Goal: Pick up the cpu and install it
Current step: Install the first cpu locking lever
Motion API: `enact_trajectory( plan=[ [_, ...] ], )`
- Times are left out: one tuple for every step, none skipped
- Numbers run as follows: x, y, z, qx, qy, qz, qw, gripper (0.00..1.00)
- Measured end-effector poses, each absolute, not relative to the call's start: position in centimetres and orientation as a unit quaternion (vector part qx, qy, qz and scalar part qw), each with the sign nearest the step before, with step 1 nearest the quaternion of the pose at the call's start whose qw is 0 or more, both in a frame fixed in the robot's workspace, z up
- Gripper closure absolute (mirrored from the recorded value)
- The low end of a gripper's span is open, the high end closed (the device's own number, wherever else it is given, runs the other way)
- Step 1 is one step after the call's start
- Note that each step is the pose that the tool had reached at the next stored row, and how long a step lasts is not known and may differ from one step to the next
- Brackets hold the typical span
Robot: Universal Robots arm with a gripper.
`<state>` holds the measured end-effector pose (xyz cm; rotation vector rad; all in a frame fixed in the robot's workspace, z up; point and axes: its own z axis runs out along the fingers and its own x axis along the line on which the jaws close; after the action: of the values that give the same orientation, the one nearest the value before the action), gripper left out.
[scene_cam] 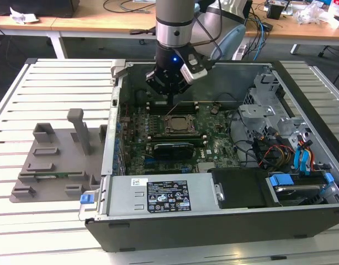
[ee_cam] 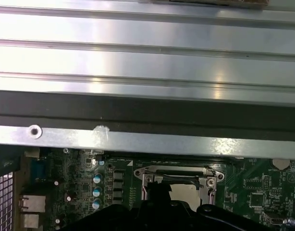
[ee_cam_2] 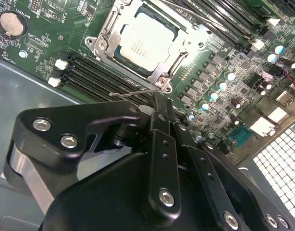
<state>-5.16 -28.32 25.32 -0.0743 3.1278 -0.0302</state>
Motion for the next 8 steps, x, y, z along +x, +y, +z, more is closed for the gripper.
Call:
enact_trajectory(
  plan=[
    [-5.2, -28.3, 25.2, -0.024, 1.0, -0.01, 0.006, 0.89],
    [-5.2, -28.3, 24.8, -0.024, 1.0, -0.01, 0.006, 0.89],
    [-5.2, -28.3, 24.7, -0.024, 1.0, -0.01, 0.006, 0.89],
    [-5.2, -28.3, 24.5, -0.024, 1.0, -0.01, 0.006, 0.89],
    [-5.2, -28.3, 24.4, -0.024, 1.0, -0.01, 0.006, 0.89],
    [-5.2, -28.3, 24.3, -0.024, 1.0, -0.01, 0.006, 0.89],
    [-5.2, -28.3, 24.1, -0.024, 1.0, -0.01, 0.006, 0.89],
    [-5.2, -28.2, 23.9, -0.024, 1.0, -0.01, 0.006, 0.89]
  ],
)
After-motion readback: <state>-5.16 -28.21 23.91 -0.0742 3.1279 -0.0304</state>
